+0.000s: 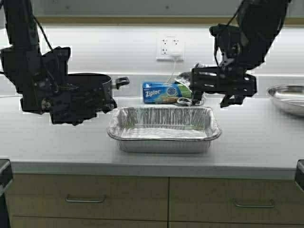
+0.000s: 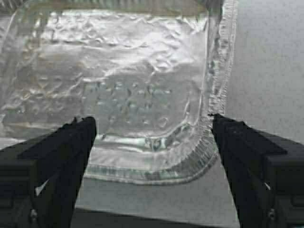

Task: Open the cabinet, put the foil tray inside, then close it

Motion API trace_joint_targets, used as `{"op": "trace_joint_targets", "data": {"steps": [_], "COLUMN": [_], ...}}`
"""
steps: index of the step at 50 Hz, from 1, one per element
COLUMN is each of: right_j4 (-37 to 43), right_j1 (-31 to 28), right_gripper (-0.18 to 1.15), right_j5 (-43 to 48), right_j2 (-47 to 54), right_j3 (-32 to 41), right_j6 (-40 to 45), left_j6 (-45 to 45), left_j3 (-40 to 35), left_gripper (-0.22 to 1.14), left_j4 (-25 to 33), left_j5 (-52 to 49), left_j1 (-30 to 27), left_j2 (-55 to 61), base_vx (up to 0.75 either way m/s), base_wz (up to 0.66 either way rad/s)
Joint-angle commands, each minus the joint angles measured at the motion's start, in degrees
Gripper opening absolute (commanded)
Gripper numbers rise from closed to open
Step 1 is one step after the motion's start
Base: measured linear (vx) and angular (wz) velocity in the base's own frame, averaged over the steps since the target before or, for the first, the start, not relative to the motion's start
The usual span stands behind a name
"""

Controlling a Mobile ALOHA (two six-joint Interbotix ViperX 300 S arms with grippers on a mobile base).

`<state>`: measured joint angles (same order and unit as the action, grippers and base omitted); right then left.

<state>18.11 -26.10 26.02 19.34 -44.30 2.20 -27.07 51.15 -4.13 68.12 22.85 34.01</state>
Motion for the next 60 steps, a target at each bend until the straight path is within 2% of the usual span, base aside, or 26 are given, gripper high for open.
{"op": "trace_joint_targets", "data": {"steps": [1,12,20,36,45,52,60], "right_j4": [-3.9,-12.0,-16.4,-20.3,-30.2,-38.3,-47.7], "right_j1": [0.6,2.1,3.9,8.7,11.7,14.1,16.1], "right_gripper": [1.03,1.03,1.03,1.03,1.03,1.03,1.03], "right_j5": [6.2,16.9,28.7,35.2,36.0,36.0,37.2], "right_j2": [1.4,7.5,11.7,16.2,17.6,21.2,25.4], "right_j3": [-1.8,-4.6,-8.2,-9.1,-6.9,-1.8,4.3], "right_j6": [6.9,21.6,29.5,31.2,35.4,41.6,49.7], "left_j6": [-0.2,-1.1,-5.2,-7.3,-8.8,-12.4,-20.4], "left_j3": [-1.2,0.0,0.2,0.4,0.4,-1.6,-6.7], "left_gripper": [0.94,0.94,0.94,0.94,0.94,0.94,0.94], "left_j4": [-0.4,-1.2,-5.1,-5.7,-5.8,-6.5,-12.3], "left_j5": [1.6,5.8,9.1,10.6,14.2,14.8,14.9], "left_j1": [-1.2,-2.7,-3.0,-2.9,-3.9,-6.7,-10.0], "left_j2": [1.3,4.1,6.2,7.2,7.6,10.1,15.1], "base_vx": [0.0,0.01,0.05,0.07,0.14,0.12,0.11], "base_wz": [0.0,0.01,0.0,-0.01,-0.06,-0.09,-0.04]}}
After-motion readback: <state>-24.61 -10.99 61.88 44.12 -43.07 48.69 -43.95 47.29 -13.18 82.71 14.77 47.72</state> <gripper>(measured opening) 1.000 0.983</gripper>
